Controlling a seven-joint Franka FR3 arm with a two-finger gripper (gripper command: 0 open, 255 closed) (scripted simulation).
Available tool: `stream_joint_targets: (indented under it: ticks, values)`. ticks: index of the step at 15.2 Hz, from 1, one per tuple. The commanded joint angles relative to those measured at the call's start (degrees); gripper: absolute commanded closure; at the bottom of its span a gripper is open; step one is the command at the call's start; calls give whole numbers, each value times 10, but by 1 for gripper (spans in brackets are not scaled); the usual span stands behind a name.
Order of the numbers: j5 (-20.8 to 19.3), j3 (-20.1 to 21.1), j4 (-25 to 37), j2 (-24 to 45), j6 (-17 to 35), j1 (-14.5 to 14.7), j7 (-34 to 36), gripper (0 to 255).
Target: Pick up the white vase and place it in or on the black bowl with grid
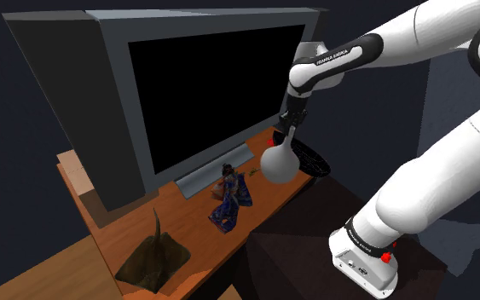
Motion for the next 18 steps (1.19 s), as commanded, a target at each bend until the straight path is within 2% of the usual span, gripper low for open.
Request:
stream_joint_targets:
  ticks: [1,18]
  values:
    - [-1,1,9,-8,-17,0,2,255]
    - [-10,0,94,-57,-149,-5,-3,255]
